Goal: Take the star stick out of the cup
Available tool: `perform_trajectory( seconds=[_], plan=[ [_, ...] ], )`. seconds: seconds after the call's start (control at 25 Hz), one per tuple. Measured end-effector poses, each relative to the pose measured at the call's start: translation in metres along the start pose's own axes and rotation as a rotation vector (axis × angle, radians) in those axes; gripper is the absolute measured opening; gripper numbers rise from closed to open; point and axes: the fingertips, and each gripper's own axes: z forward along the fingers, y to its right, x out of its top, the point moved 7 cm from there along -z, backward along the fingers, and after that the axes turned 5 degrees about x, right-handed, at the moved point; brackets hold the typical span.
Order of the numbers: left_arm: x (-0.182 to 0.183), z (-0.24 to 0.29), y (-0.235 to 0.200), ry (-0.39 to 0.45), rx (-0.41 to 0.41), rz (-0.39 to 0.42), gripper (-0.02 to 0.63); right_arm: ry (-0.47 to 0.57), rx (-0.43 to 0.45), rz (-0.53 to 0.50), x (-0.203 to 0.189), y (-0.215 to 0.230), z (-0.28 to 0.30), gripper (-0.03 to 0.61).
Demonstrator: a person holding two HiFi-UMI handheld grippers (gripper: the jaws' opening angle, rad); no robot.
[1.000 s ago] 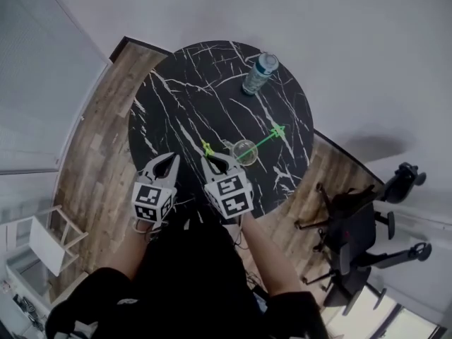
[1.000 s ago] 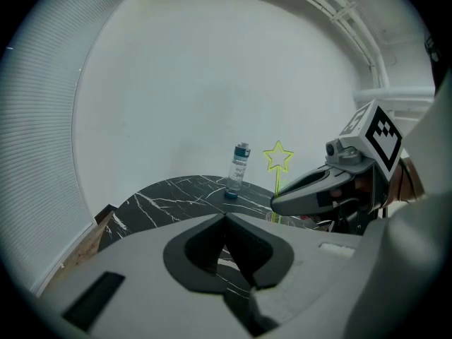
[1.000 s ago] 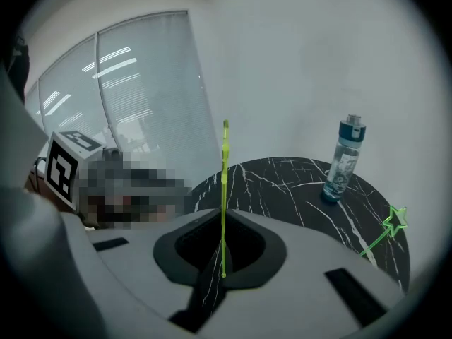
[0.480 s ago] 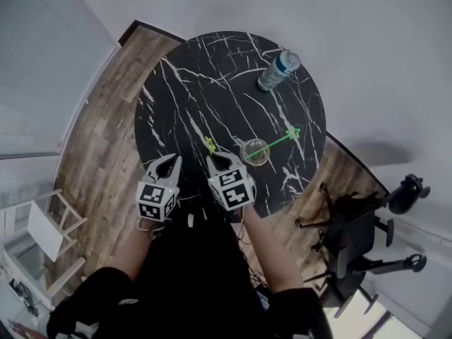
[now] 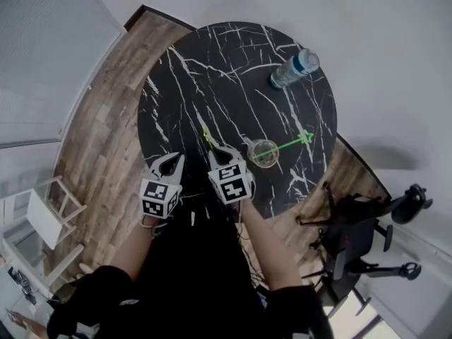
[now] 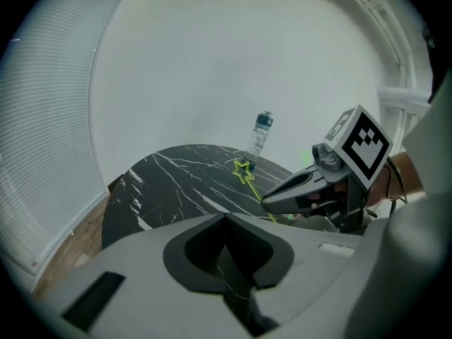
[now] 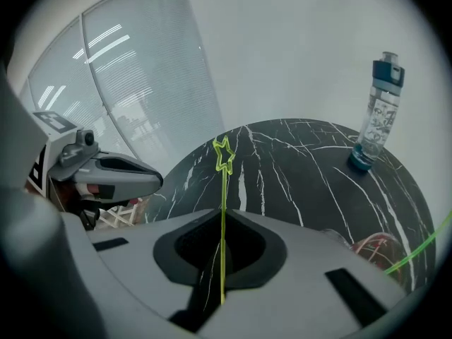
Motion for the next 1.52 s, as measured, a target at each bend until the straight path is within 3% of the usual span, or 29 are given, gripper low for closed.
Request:
perform_trajectory(
  seconds=[0.48,1.24,1.36,1.52],
  plan=[
    [-0.018,0.008,-0.022,-0.050,0.045,-0.033,-0.002,-0.073,-0.051,0.019,-0.021,0.008,0.044,0.006],
    [-0.020,0.002,-0.026,-0.071,0.040,-0.015,-0.002,-0.100,-0.100,0.035,-0.031,0.008,0.055,0.007],
    [-0.019,0.001,-0.028,-0.072,0.037,-0.006,-0.002,-0.097,-0.106,0.041,-0.031,0.009,0.055,0.057],
    [-0.017,-0.001,-0.029,-0.070,0.027,0.008,-0.002,-0.072,-0.119,0.054,-0.028,0.007,0.050,0.065]
  ],
)
